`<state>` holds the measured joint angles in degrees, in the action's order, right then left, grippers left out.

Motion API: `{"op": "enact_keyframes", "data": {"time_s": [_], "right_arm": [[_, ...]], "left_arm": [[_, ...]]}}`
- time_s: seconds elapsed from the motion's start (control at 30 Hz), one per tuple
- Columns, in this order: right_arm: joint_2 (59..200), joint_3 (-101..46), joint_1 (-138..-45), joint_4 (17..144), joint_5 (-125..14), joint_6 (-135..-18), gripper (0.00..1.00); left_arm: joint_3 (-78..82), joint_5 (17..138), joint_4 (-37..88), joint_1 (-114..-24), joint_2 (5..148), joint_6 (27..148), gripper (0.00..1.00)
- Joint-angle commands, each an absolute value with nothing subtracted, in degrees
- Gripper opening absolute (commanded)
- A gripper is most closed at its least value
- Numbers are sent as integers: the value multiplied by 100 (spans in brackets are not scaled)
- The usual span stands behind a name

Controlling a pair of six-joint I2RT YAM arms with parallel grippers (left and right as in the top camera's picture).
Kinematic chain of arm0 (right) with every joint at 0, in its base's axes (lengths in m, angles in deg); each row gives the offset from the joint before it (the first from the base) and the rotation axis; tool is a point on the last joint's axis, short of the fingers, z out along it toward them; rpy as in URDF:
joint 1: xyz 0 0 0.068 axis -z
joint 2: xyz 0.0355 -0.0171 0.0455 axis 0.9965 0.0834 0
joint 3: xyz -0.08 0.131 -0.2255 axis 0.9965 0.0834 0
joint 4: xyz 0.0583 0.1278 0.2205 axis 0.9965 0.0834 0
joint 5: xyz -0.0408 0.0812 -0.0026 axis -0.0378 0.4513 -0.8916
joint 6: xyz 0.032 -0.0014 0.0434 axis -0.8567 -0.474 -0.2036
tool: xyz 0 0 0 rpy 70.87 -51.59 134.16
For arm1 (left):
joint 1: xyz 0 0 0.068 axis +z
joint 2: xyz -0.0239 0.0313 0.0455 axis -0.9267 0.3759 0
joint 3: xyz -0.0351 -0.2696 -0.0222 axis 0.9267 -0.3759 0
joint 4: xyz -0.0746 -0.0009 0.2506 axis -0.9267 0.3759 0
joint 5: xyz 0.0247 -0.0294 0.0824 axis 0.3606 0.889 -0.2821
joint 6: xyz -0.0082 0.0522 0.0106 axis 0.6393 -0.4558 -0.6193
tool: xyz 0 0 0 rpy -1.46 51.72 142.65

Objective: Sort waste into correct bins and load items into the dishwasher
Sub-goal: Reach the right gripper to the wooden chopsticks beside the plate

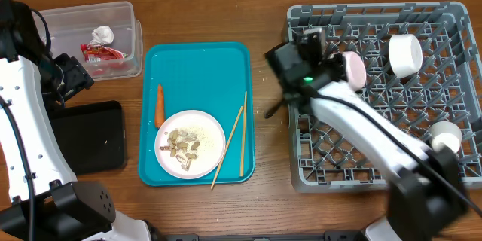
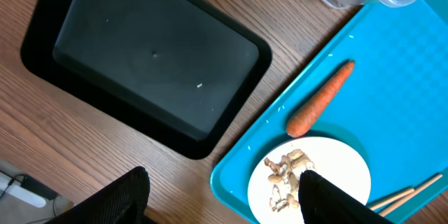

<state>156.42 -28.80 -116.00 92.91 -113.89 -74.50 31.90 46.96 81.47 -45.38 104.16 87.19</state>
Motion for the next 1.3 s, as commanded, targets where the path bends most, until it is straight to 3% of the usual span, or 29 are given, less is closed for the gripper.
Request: {"op": "enact_keyframes", "data": {"time_s": [0.0,0.1,0.2,0.33,0.73,0.93,1.27], "right_arm": [[14578,-2945,-11432,9387,-9818,-7472,85],[13964,-2945,-11316,9490,-7947,-7472,95],[13804,-2943,-11285,9505,-5975,-7472,96],[13985,-2943,-11414,9669,-5127,-7535,93],[15445,-2943,-12927,10115,-5571,-9384,63],[16154,-2943,-13250,10041,-5774,-10446,53],[16919,-2941,-13633,9910,-5835,-10783,42]], "left_arm": [[3275,4686,8149,-4507,10381,8798,70],[3275,4740,8145,-4509,10381,8798,71],[3275,4928,8118,-4520,10381,8796,71],[3275,4941,8116,-4684,10381,8759,71],[3275,4919,8097,-5224,10381,8754,71],[3275,4917,8097,-5224,10381,8726,71],[3275,4919,8092,-5224,10381,8724,71]]}}
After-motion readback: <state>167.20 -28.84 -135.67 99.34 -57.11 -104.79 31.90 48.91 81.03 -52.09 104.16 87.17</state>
